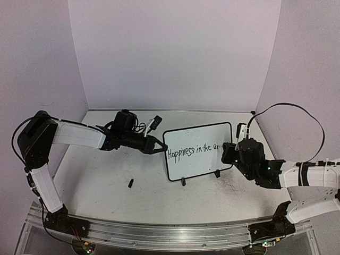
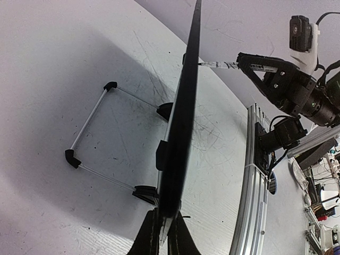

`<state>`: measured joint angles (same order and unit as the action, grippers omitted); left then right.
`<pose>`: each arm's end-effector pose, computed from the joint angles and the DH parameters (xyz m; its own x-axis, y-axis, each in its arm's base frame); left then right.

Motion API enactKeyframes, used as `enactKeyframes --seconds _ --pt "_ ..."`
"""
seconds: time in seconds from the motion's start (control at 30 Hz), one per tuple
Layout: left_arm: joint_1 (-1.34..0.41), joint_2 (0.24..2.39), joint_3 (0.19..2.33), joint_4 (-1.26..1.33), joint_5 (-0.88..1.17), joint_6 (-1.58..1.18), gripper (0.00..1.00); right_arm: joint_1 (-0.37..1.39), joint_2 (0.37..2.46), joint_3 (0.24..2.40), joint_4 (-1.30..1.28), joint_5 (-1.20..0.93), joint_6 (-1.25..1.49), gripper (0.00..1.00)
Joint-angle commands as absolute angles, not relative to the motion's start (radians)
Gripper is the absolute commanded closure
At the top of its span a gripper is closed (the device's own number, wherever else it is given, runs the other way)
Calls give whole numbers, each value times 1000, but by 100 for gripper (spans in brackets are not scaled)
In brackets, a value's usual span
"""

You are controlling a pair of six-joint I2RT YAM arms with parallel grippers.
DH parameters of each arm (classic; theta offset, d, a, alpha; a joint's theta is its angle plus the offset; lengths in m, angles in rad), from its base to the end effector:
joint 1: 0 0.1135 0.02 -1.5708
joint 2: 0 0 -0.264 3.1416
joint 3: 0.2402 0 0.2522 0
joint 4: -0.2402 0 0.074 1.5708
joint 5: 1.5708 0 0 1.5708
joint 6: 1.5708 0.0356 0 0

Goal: Write a sentence on the whiteboard

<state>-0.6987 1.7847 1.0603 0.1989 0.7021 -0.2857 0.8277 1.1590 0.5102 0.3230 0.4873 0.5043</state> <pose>0.2814 -0.2664 0.2033 -0.6275 0.2461 -0.7387 0.7734 0.3070 -0.5546 0.1785 0.1696 0.2215 -0.3590 0.2404 -0.9019 -0.2022 0.9233 0.3266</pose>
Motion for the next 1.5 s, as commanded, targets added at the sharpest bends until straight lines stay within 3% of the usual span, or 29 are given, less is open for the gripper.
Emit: enactKeyframes --seconds 0.0,1.47 --pt "-718 1763 1085 143 726 -282 100 817 1160 531 347 497 493 100" --pt "-718 1763 1085 143 727 -282 100 805 1180 498 327 497 503 100"
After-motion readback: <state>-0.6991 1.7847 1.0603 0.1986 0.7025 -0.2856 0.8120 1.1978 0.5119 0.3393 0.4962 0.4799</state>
